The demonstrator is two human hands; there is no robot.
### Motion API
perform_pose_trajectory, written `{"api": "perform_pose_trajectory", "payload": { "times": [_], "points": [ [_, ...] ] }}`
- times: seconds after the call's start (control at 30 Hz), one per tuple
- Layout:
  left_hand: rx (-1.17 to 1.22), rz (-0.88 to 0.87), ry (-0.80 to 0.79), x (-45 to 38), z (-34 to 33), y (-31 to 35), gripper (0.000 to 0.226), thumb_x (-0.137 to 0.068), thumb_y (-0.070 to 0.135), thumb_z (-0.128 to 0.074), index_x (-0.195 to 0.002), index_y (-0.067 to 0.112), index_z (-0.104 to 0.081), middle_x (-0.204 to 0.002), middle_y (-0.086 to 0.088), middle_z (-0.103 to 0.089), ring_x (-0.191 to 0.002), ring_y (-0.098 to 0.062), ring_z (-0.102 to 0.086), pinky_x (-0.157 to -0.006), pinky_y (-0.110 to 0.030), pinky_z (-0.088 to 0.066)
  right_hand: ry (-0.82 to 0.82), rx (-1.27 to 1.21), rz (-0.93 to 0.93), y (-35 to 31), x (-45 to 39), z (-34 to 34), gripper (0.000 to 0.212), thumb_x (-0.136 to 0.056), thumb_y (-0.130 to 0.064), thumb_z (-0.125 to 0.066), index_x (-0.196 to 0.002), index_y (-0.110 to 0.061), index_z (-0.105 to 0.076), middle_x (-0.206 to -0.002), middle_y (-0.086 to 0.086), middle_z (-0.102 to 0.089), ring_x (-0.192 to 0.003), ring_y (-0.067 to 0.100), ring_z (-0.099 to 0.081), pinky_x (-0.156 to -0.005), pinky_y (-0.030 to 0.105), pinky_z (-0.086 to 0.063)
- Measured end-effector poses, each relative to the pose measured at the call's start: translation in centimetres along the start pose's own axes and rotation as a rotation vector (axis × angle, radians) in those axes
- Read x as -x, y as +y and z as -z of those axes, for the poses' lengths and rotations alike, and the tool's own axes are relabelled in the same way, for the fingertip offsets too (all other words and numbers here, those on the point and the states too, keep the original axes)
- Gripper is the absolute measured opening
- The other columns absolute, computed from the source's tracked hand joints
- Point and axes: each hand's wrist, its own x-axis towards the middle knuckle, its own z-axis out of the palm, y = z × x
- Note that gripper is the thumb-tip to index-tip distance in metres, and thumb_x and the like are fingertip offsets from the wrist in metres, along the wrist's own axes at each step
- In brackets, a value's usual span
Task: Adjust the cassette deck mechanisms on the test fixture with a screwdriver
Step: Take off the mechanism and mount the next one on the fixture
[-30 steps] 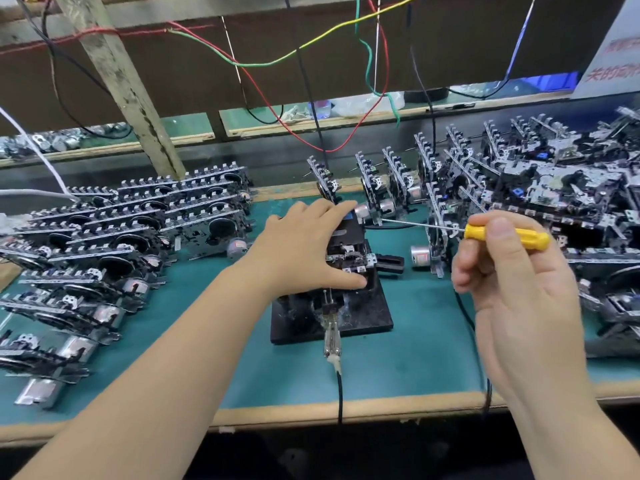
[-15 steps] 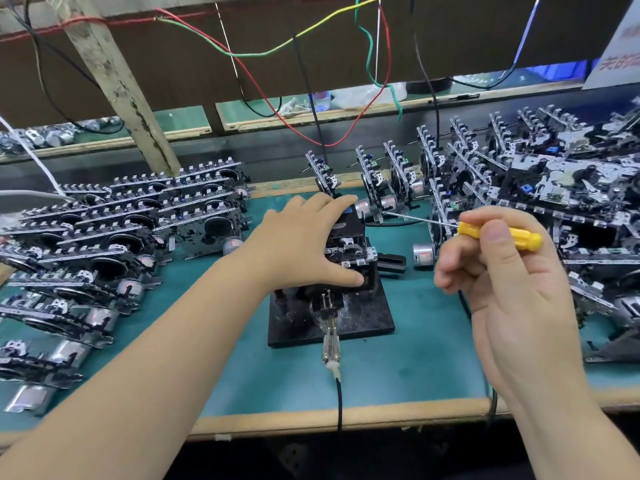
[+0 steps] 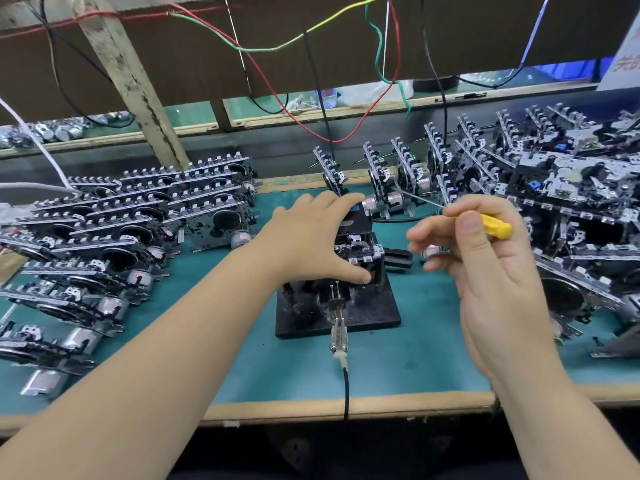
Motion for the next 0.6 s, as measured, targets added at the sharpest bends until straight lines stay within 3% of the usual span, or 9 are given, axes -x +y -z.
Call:
{"api": "perform_pose_trajectory", "payload": {
  "times": [0.1,0.17,0.23,0.33,0.47,0.6],
  "points": [
    [0.097,-0.035,0.028,0.5,0.2,-0.2,0.123,-0.063,0.083,-0.066,-0.159,0.039,-0.003,-0.162,0.009,-0.019,-0.147,-0.018,-0.022,-0.115,-0.056,-0.025,-0.135,0.197,0.017,0.8,-0.8,-1.3,0.003,-0.106,-0.029,-0.043,-0.105,-0.031,-0.042,-0.125,-0.001,-0.068,-0.123,0.017,-0.059,-0.106,0.035,-0.042],
    [0.264,-0.052,0.1,1.6,0.6,-0.9,0.118,-0.064,0.08,-0.067,-0.157,0.045,-0.004,-0.167,0.012,-0.009,-0.154,-0.009,-0.008,-0.122,-0.061,-0.009,-0.228,0.441,0.022,1.5,-1.4,-1.8,0.016,-0.104,-0.023,-0.046,-0.102,-0.035,-0.036,-0.132,-0.011,-0.062,-0.13,0.016,-0.049,-0.111,0.044,-0.034],
    [0.395,-0.042,0.2,3.4,0.3,-2.3,0.1,-0.066,0.075,-0.065,-0.151,0.051,-0.017,-0.167,0.015,-0.015,-0.154,-0.005,-0.007,-0.122,-0.061,-0.004,-0.258,0.649,0.04,2.0,-1.5,-1.8,0.027,-0.103,-0.022,-0.05,-0.098,-0.042,-0.033,-0.129,-0.016,-0.06,-0.127,0.015,-0.044,-0.109,0.05,-0.03],
    [0.467,-0.033,0.237,6.4,-1.8,-3.8,0.078,-0.07,0.063,-0.069,-0.138,0.054,-0.032,-0.167,0.015,-0.016,-0.152,0.001,-0.011,-0.123,-0.058,-0.01,-0.273,0.712,0.04,2.7,-1.1,-1.8,0.033,-0.1,-0.021,-0.054,-0.095,-0.045,-0.032,-0.125,-0.021,-0.057,-0.119,0.011,-0.042,-0.106,0.048,-0.029],
    [0.453,-0.037,0.295,7.5,-3.9,-3.2,0.088,-0.065,0.071,-0.068,-0.143,0.052,-0.032,-0.169,0.01,0.0,-0.154,-0.003,-0.003,-0.124,-0.056,-0.013,-0.287,0.636,0.023,3.2,-1.0,-2.0,0.042,-0.1,-0.022,-0.052,-0.099,-0.057,-0.028,-0.127,-0.016,-0.055,-0.123,0.016,-0.046,-0.107,0.047,-0.033],
    [0.561,0.007,0.393,7.1,-4.9,-1.4,0.09,-0.056,0.064,-0.082,-0.133,0.054,-0.036,-0.169,0.008,0.001,-0.155,-0.011,-0.008,-0.118,-0.053,-0.029,-0.333,0.549,0.021,4.1,-1.0,-1.7,0.033,-0.102,-0.019,-0.051,-0.103,-0.043,-0.028,-0.129,-0.021,-0.052,-0.102,-0.001,-0.053,-0.087,0.021,-0.039]
  ]
}}
